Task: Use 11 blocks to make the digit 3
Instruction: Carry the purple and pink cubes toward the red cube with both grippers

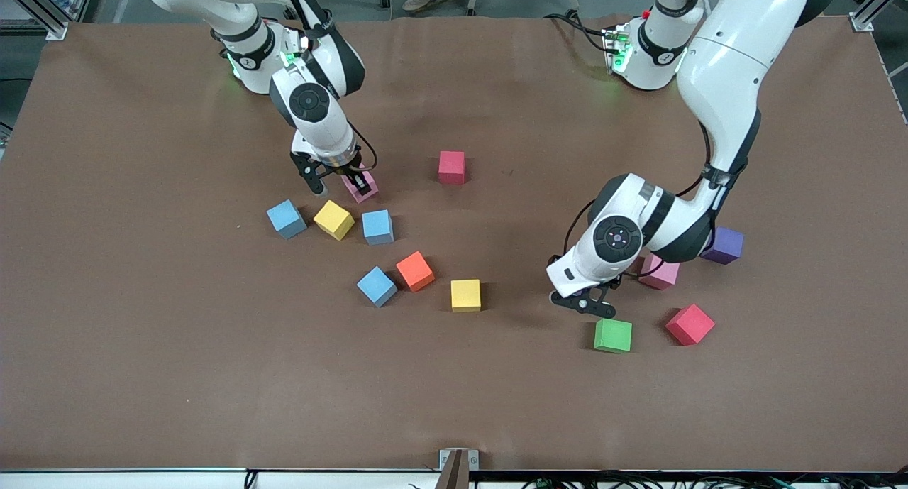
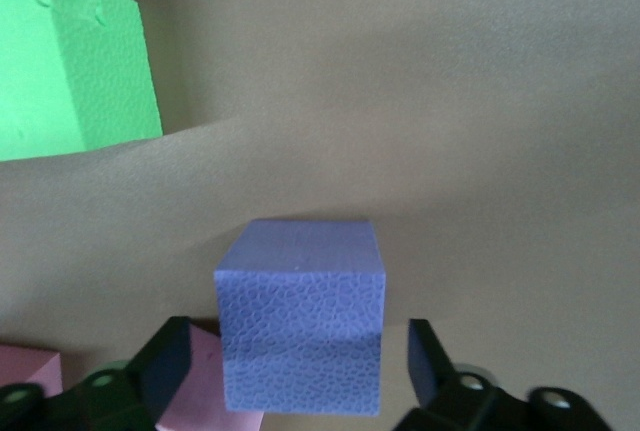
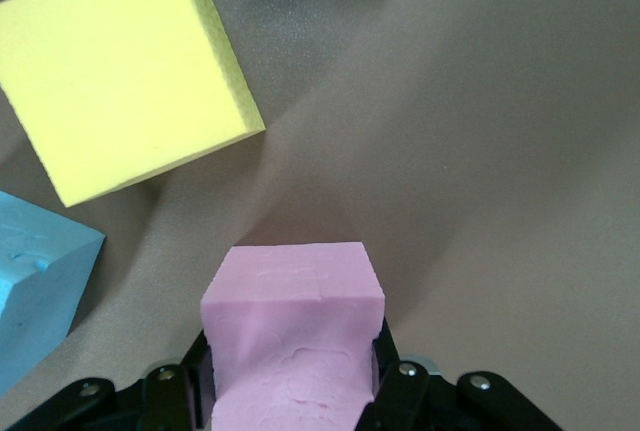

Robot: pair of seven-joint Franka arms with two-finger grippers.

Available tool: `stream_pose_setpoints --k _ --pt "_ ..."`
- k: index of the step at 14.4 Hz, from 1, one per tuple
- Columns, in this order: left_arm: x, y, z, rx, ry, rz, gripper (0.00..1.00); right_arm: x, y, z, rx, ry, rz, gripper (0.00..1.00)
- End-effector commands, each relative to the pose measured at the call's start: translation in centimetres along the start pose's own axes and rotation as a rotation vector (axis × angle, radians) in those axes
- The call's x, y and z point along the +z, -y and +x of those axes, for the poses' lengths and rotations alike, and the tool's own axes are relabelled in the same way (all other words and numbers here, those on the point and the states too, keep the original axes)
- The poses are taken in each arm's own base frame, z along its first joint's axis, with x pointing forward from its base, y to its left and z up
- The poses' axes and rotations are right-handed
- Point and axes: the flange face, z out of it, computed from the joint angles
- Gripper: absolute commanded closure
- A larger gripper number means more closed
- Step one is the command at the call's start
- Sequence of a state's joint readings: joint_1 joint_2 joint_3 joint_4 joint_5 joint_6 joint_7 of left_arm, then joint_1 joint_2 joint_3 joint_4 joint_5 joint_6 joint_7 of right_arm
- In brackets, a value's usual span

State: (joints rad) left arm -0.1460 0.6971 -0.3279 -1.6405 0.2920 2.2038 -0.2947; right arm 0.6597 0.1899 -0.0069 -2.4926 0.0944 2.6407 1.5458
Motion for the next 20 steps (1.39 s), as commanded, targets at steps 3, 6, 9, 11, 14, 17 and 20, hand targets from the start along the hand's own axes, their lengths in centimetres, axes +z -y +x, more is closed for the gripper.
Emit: stream_pose_setpoints --k 3,6,9,11,14,17,20 --pt "1.2 -0.1 0.4 0.022 -0.041 -0.011 0.32 -0.3 0.4 -1.4 0.126 0.002 0.019 0.98" --pt "0.8 0.4 0.3 -0.008 -0.039 -0.013 0.49 -0.4 0.5 -2.5 0.221 0.004 0.026 0.98" --pt "-1.6 1.7 0.6 -0.092 -0.061 -0.027 0.61 -0.4 0.5 -3.8 0.344 0.006 0.026 0.99" --pt "-3.5 1.5 0.6 -0.173 -0.077 -0.048 0.61 -0.3 0.9 -4.1 0.399 0.008 0.026 0.99" --pt "-5.4 0.8 -0.1 -0.294 -0.033 -0.071 0.66 0.1 2.2 -7.0 0.462 0.010 0.026 0.99" --pt "-6.8 -1.1 -0.6 -0.509 -0.015 -0.091 0.66 0.9 3.0 -9.3 0.481 0.007 0.024 1.00" --pt "-7.7 -1.9 -1.2 -0.720 0.019 -0.077 0.66 1.1 3.2 -9.3 0.488 0.006 0.019 1.00"
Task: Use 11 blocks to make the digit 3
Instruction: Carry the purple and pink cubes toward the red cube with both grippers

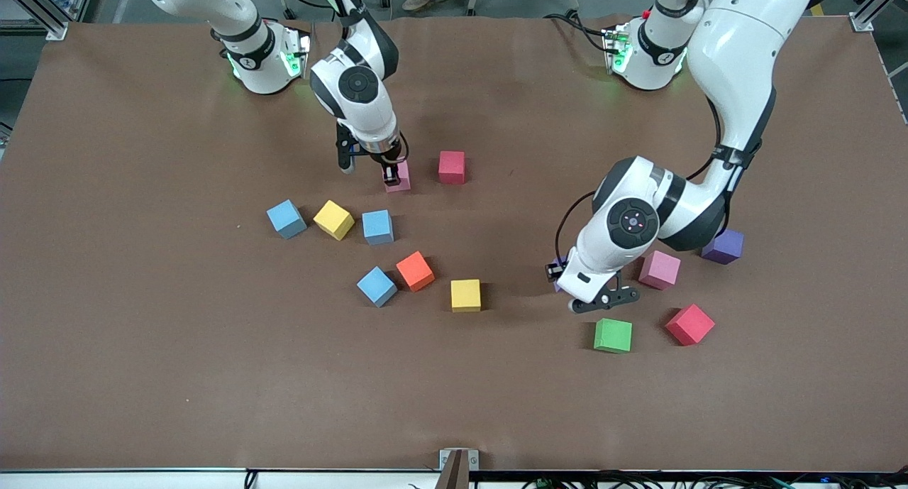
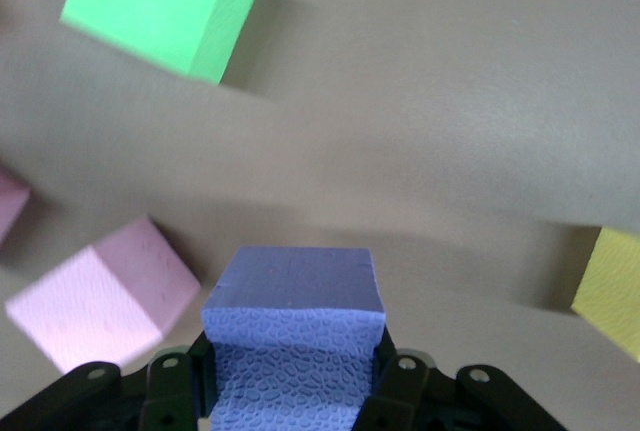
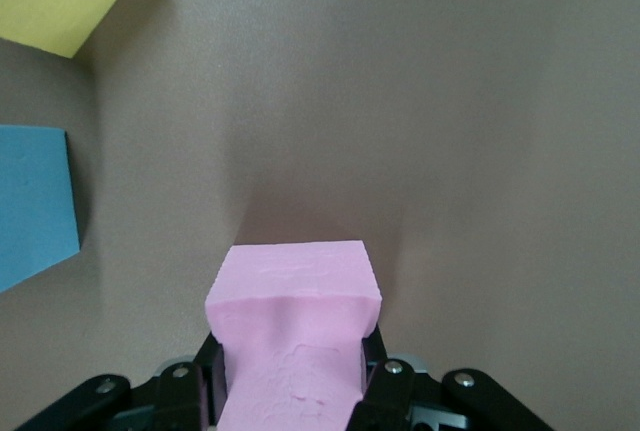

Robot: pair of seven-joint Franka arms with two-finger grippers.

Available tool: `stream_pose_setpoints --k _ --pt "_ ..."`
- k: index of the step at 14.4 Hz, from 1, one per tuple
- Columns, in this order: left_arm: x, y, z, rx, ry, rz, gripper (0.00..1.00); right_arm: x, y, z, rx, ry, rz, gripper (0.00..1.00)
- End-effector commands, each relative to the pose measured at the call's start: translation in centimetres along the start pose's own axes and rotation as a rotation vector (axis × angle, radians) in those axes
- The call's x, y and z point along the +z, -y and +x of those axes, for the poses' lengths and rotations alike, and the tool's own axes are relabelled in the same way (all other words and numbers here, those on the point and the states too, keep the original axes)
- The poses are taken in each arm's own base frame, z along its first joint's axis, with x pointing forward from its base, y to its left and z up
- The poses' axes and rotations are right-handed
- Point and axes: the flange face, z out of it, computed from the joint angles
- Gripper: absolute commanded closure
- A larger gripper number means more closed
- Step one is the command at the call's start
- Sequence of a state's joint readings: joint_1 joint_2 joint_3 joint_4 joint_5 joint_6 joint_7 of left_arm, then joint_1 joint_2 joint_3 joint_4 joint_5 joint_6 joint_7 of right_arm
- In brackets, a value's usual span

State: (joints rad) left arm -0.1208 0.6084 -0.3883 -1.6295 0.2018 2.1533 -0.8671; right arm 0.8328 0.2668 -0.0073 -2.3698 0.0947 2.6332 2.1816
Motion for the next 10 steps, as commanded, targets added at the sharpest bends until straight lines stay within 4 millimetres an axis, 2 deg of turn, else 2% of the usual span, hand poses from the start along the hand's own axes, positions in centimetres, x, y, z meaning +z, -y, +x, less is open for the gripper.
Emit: stream_pose_setpoints --k 1,4,6,9,10 --pt "-1.5 0.0 -1.3 -0.192 0.029 0.028 0.66 1.2 0.2 -0.4 0.029 -0.005 -0.011 1.00" --pt "-3.0 0.0 -2.0 -0.402 0.034 0.054 0.66 1.3 0.0 -0.4 0.064 0.007 -0.031 1.00" --pt "-3.5 -1.2 -3.5 -0.611 0.065 0.043 0.66 1.3 0.1 -0.3 0.086 0.017 -0.038 1.00" --pt "-3.6 -2.3 -5.0 -0.871 0.071 0.053 0.66 1.3 0.0 -0.3 0.097 0.016 -0.040 1.00" --pt "-2.9 -2.5 -5.8 -0.917 0.076 0.069 0.66 1.3 0.0 -0.4 0.103 0.017 -0.039 1.00"
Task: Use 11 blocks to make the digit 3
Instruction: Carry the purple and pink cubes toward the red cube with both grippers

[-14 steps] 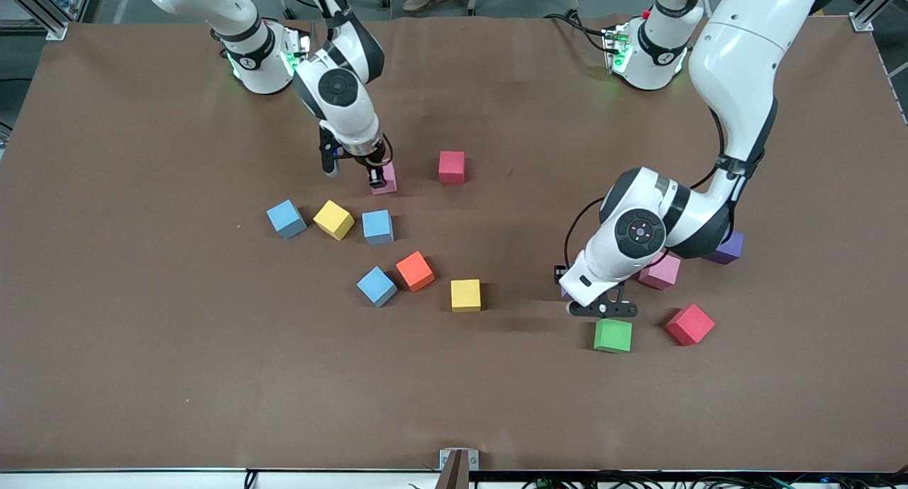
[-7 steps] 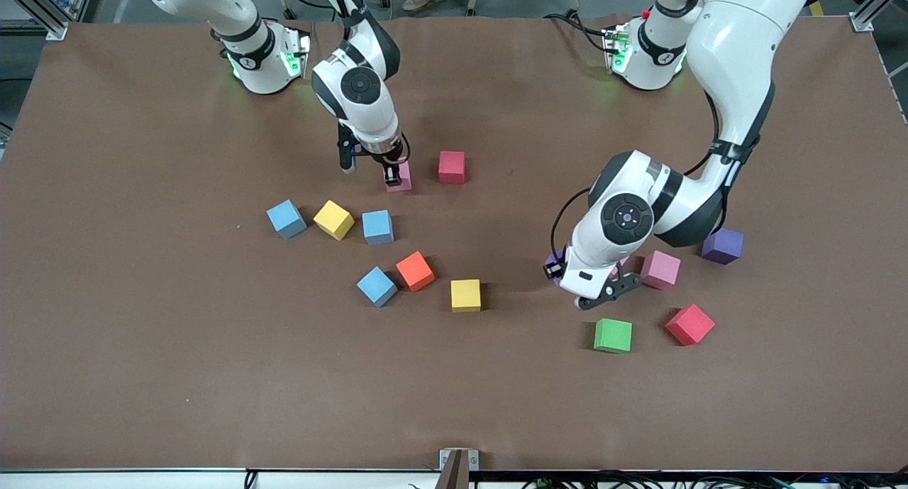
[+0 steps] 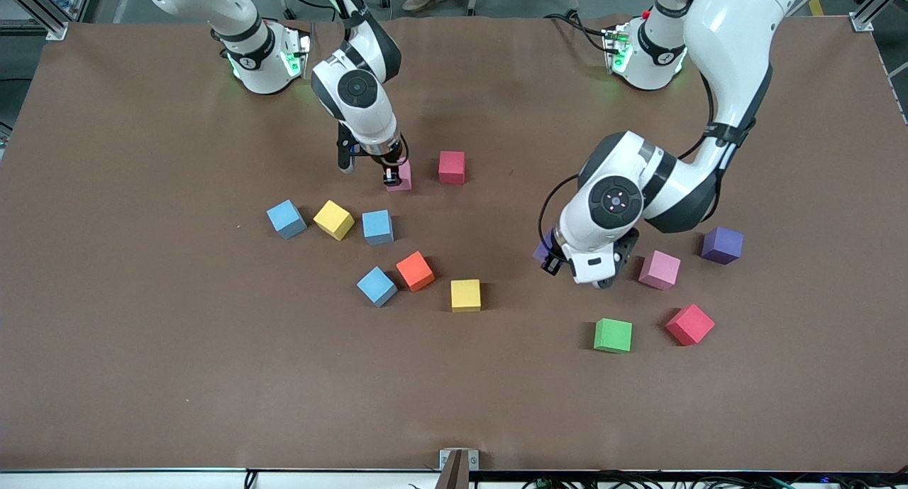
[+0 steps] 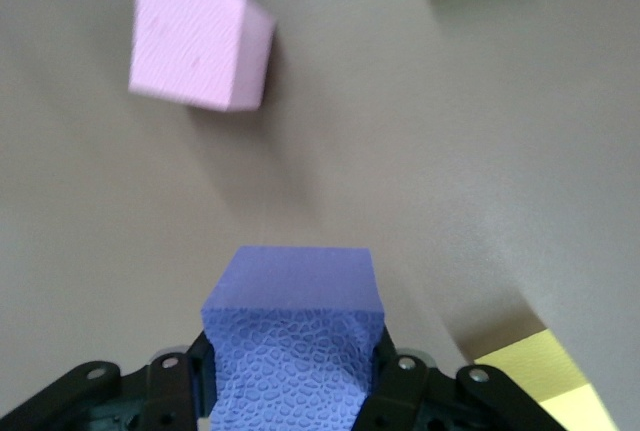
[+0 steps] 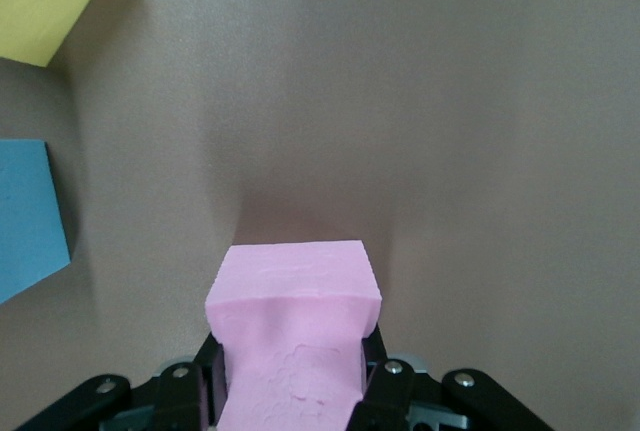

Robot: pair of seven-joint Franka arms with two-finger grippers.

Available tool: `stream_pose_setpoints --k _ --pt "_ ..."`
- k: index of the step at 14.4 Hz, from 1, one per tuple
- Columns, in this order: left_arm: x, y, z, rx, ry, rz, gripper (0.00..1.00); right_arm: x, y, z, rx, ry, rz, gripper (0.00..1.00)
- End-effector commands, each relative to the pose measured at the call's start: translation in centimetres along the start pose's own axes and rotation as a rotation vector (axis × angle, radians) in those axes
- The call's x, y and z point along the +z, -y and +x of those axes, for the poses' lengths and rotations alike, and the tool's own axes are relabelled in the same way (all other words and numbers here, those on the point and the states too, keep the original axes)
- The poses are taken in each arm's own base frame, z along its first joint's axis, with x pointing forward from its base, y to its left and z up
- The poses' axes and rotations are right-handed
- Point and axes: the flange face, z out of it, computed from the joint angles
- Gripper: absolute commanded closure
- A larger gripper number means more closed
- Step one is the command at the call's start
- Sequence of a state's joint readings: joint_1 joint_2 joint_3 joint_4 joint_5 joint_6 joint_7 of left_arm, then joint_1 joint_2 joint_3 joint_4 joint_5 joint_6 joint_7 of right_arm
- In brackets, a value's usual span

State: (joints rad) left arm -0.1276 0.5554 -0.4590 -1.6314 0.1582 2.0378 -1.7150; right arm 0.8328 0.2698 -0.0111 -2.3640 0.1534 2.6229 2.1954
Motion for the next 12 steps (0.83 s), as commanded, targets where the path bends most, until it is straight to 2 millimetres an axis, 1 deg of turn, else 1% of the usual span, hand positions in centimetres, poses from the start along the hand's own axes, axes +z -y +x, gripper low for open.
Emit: stream_pose_setpoints --k 1,4,5,9,10,11,12 --pt "0.6 1.3 -1.8 -0.173 0.010 0.034 0.66 1.3 -0.7 -1.0 0.024 -0.001 -0.015 1.00" --pt "1.0 2.3 -3.4 -0.368 0.005 0.051 0.66 1.1 -1.6 -2.4 0.006 0.017 0.009 1.00" --pt "1.1 3.1 -4.3 -0.396 -0.001 0.052 0.66 1.1 -2.0 -2.9 -0.003 0.020 0.013 1.00" --pt "2.0 6.4 -6.4 -0.502 -0.027 0.035 0.66 0.0 -1.5 -4.2 0.026 0.057 0.046 1.00" --pt "2.7 7.1 -6.8 -0.524 -0.026 0.033 0.66 0.2 -1.7 -5.0 0.032 0.060 0.048 1.00" --pt "3.6 7.7 -7.4 -0.571 -0.010 0.031 0.66 0.6 -1.5 -5.6 0.044 0.056 0.042 1.00" --pt "4.5 8.4 -8.7 -0.598 0.005 0.027 0.66 0.5 -1.2 -6.0 0.048 0.060 0.044 1.00"
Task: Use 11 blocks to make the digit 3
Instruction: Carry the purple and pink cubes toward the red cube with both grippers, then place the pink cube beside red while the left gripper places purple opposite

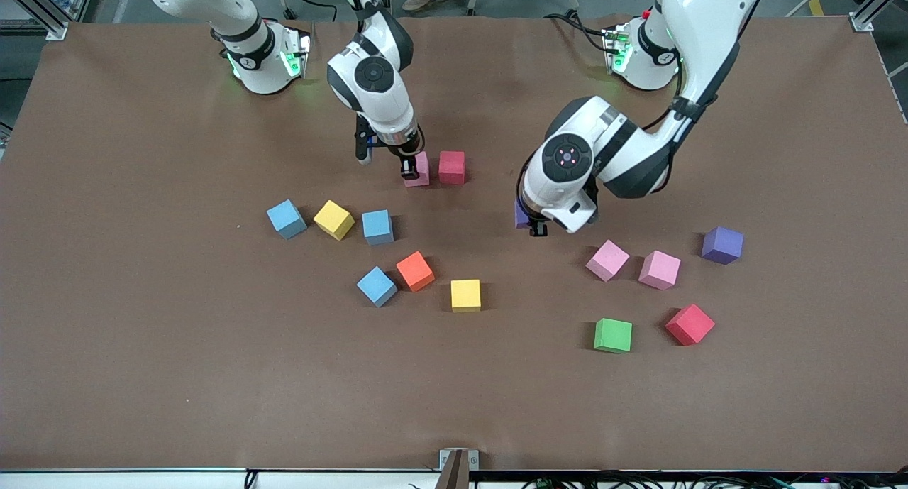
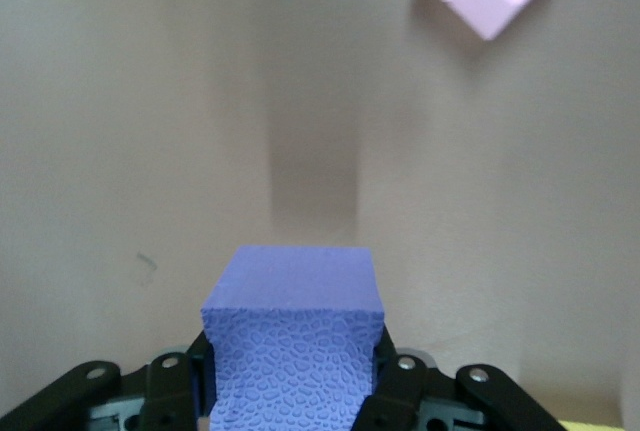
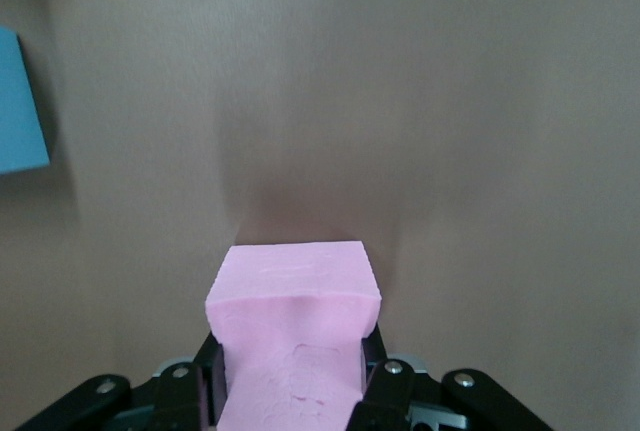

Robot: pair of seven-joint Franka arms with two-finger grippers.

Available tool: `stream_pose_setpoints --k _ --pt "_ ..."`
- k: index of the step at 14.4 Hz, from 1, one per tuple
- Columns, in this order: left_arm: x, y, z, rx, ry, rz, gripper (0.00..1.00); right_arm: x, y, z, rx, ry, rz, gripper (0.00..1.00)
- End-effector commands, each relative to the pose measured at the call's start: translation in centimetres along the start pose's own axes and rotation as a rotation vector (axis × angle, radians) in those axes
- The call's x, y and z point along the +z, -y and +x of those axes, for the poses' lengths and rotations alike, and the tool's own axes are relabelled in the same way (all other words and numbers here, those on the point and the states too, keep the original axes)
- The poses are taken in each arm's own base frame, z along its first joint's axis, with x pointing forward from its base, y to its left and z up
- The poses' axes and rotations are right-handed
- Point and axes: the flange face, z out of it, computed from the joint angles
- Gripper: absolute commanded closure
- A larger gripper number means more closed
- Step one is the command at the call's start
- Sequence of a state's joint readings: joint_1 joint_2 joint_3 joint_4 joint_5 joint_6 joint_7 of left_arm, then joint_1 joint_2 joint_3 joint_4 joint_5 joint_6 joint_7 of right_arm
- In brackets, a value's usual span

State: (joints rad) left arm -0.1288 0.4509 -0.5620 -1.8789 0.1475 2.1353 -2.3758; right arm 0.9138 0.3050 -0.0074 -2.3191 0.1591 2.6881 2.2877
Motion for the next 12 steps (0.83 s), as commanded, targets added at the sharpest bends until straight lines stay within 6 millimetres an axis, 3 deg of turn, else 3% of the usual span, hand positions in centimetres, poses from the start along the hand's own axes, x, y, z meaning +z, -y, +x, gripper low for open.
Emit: stream_pose_setpoints --k 1,3,6,12 --pt "2.2 3.5 -0.1 -0.079 0.037 -0.014 0.66 0.9 0.3 -1.6 0.036 0.009 -0.007 1.00" --pt "3.6 4.7 -0.7 -0.115 0.073 -0.032 0.66 1.4 -0.2 -2.0 0.025 0.001 -0.014 1.00" --pt "4.3 5.1 -0.8 -0.150 0.075 -0.026 0.66 2.1 -0.6 -2.0 0.024 -0.012 -0.025 1.00" --pt "5.0 7.2 -3.0 -0.177 0.110 -0.016 0.66 3.3 -1.0 -2.5 0.011 -0.053 -0.070 1.00"
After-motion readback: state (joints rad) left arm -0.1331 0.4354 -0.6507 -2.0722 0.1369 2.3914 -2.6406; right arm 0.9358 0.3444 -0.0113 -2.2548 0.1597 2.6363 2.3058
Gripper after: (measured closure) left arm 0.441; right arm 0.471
